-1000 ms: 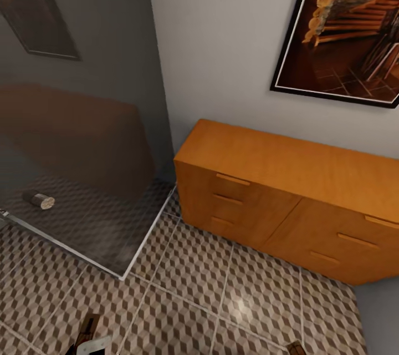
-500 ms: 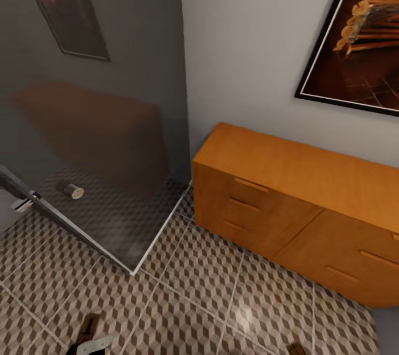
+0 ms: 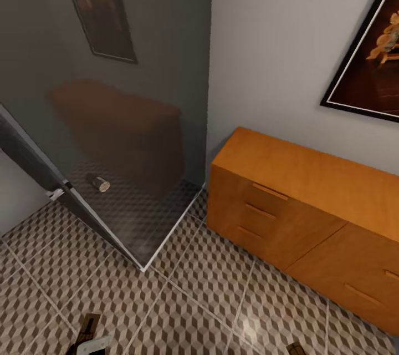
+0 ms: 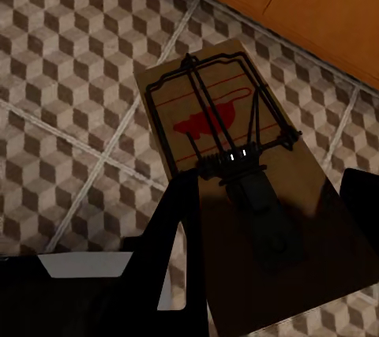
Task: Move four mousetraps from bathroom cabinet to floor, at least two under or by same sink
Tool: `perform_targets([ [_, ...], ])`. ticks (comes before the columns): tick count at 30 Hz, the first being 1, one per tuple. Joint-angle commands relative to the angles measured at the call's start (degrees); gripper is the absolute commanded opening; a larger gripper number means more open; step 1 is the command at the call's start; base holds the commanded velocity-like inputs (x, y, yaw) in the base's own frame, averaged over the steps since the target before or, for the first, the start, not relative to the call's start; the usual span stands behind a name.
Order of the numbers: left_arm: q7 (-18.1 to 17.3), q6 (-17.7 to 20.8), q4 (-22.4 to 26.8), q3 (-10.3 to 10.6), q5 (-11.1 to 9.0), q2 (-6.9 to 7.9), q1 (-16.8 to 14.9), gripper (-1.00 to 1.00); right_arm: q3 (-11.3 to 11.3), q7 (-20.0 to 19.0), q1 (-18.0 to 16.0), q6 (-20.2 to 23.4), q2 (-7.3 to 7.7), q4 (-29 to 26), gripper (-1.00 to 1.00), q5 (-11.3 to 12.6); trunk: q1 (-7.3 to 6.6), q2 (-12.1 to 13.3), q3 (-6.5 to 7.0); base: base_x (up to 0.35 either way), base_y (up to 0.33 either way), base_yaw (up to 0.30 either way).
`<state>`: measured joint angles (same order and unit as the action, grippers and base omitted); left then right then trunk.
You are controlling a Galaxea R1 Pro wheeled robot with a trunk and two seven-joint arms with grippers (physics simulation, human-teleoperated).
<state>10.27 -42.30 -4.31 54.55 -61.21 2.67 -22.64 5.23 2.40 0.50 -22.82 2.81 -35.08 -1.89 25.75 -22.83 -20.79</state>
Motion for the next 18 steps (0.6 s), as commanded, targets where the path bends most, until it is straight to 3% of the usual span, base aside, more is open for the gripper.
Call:
perform_targets([
  [1, 0.36, -0.06, -0.1, 0.38, 0.25, -0.03, -0.04, -1.0, -0.04, 0.42, 0.03, -0.03, 0.0, -0.08, -1.0, -0.22, 0.03, -0.09, -0.01, 0.0, 0.0, 0.214],
  [18, 0.36, 0.01, -0.09, 0.38, 0.26, -0.03, -0.04, -1.0, -0.04, 0.42, 0.03, -0.03, -0.03, -0.04, -1.0, -0.22, 0.03, -0.09, 1.07, 0.0, 0.0, 0.214],
])
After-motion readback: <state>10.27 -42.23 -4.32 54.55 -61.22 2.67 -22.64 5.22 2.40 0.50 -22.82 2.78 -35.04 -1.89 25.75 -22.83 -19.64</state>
